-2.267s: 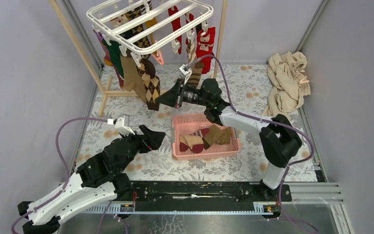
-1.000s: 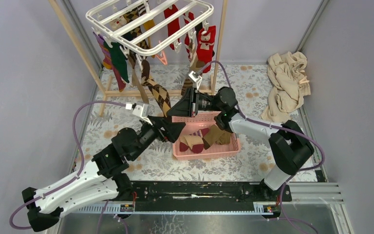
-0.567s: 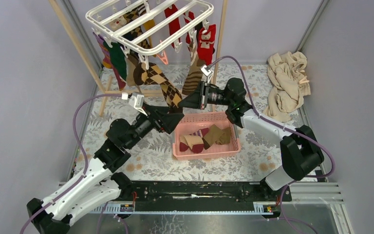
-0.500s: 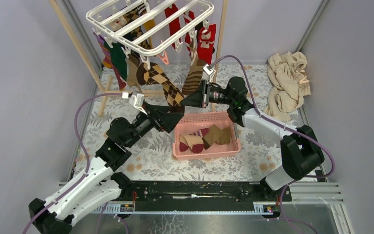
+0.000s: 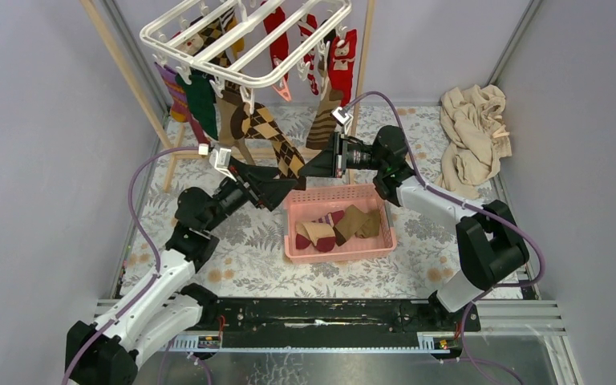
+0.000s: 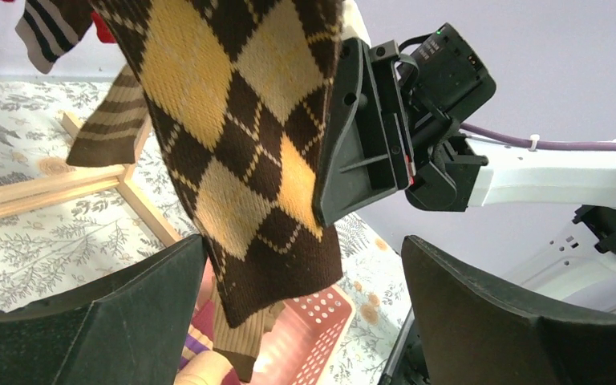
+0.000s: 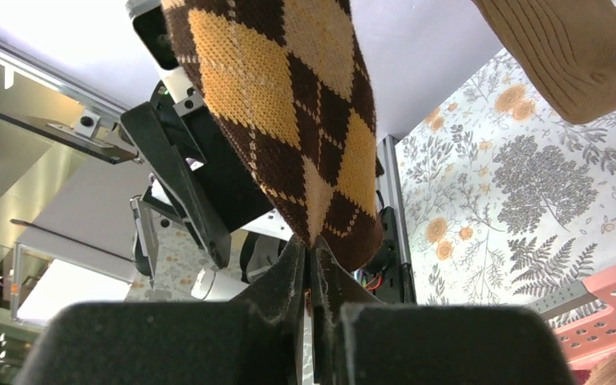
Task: Remove the socks clipped to the hanger
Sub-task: Remove the sock from the hanger.
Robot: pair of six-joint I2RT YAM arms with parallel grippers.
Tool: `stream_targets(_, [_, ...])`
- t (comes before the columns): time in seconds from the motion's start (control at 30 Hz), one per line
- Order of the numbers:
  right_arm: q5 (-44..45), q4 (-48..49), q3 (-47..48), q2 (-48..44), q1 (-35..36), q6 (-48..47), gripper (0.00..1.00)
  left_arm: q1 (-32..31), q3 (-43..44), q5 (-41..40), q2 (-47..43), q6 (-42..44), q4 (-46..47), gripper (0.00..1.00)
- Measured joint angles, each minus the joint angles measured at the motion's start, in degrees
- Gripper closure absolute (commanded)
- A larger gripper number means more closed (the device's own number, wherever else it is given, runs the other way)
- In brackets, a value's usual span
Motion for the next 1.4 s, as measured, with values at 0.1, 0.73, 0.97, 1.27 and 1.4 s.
stream_targets(0.1, [-1.01, 2.43, 0.0, 1.31, 0.0, 2.25, 1.0, 2.16, -0.83, 2.16, 0.83, -0.98, 3.1, 0.02])
stream_targets(0.73, [-3.91, 15.19, 0.0, 6.27, 0.02, 13.4, 1.0, 4.02, -4.35, 3.8, 7.37, -2.8, 12.15, 0.38])
stream_targets(0.97, [-3.91, 14.29, 0.0, 7.06, 0.02, 12.92, 1.0, 4.13, -2.8, 5.55, 10.29, -3.61, 13.33, 1.0])
stream_targets(1.27, [-3.19, 4.33, 0.13, 6.82, 0.07, 4.39, 0.67, 4.28, 0.09, 3.82, 7.13, -0.04, 2.6, 1.0])
stream_targets(1.4, [-0.22, -10.99, 2.43, 5.31, 0.11, -6.21, 0.5, 4.28, 3.85, -1.25, 4.96, 2.89, -7.3, 1.0])
